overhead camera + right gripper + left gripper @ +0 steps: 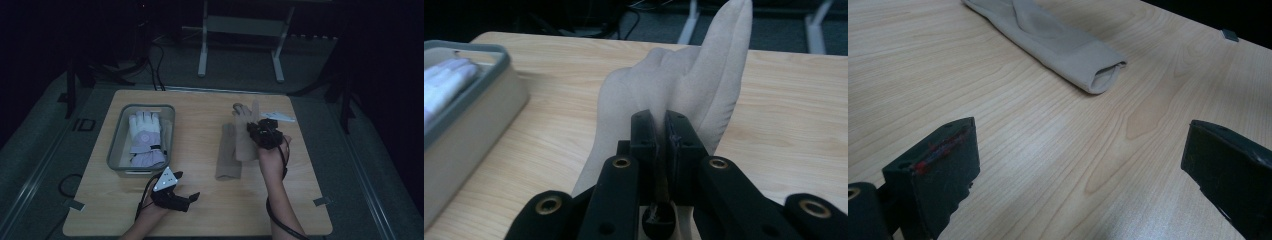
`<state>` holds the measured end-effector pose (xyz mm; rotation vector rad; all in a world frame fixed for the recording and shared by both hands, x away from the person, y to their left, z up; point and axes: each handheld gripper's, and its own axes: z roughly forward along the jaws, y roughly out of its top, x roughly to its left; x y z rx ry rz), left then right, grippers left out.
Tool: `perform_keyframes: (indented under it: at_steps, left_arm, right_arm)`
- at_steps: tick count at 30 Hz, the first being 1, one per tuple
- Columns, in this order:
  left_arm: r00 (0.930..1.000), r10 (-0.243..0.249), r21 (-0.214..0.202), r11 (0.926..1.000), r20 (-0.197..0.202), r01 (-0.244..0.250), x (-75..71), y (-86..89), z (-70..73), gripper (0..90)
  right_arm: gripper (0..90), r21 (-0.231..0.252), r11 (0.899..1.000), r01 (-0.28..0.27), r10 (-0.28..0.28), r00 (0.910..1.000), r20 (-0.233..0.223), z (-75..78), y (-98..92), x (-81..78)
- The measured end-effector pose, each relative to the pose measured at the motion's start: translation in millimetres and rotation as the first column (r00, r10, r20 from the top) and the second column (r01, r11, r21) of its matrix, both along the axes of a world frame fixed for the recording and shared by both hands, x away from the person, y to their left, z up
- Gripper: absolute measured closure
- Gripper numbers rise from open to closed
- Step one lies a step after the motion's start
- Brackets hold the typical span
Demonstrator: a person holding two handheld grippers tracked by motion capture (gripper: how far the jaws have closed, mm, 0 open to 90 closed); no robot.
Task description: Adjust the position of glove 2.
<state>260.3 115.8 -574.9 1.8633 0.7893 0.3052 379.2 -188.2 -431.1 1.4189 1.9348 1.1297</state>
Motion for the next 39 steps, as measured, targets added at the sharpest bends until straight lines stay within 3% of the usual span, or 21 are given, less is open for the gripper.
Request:
perform_keyframes:
  at_steps: [9, 15, 16, 17, 21, 25, 37, 39]
  left_arm:
    - [1.0000, -0.005, 0.000, 1.0000, 0.003, 0.005, -0.9, 0.3, 0.1, 2.5]
    - [1.0000, -0.008, -0.004, 1.0000, -0.002, 0.008, -0.9, 0.1, 0.0, 2.5]
    - [1.0000, -0.008, -0.004, 1.0000, -0.003, 0.008, -0.8, 0.0, 0.0, 2.5]
    - [1.0000, -0.008, -0.004, 1.0000, -0.003, 0.008, -0.8, 0.0, 0.0, 2.5]
    - [0.9999, -0.011, 0.000, 0.9999, 0.000, 0.011, -0.9, 0.0, -0.1, 2.5]
    - [0.9999, -0.010, 0.000, 0.9999, 0.003, 0.010, -1.5, -0.1, 0.0, 2.5]
    - [1.0000, -0.009, 0.004, 1.0000, 0.001, 0.009, -1.2, -0.8, -0.1, 2.5]
    - [1.0000, -0.008, 0.004, 1.0000, 0.002, 0.008, -1.3, -0.8, -0.1, 2.5]
  right_arm:
    - [83.6, -0.015, 1.000, -0.006, 0.006, 0.9997, -0.024, -17.0, 26.9, 10.3]
    - [83.6, -0.029, 0.999, 0.013, -0.015, 0.9973, -0.072, -41.3, 34.3, 17.7]
    - [83.5, -0.017, 1.000, 0.023, -0.025, 0.9923, -0.122, -54.7, 34.6, 23.6]
    - [83.4, -0.015, 0.999, 0.029, -0.031, 0.9903, -0.136, -60.4, 34.6, 24.3]
    - [83.3, -0.031, 0.999, 0.030, -0.034, 0.9871, -0.157, -74.4, 40.3, 22.0]
    - [83.0, -0.053, 0.998, 0.022, -0.031, 0.9830, -0.181, -81.1, 44.1, 20.8]
    - [79.5, -0.049, 0.999, 0.005, -0.016, 0.9728, -0.231, -99.0, 45.5, 17.2]
    - [76.7, -0.073, 0.997, -0.005, -0.012, 0.9707, -0.240, -103.1, 46.4, 17.1]
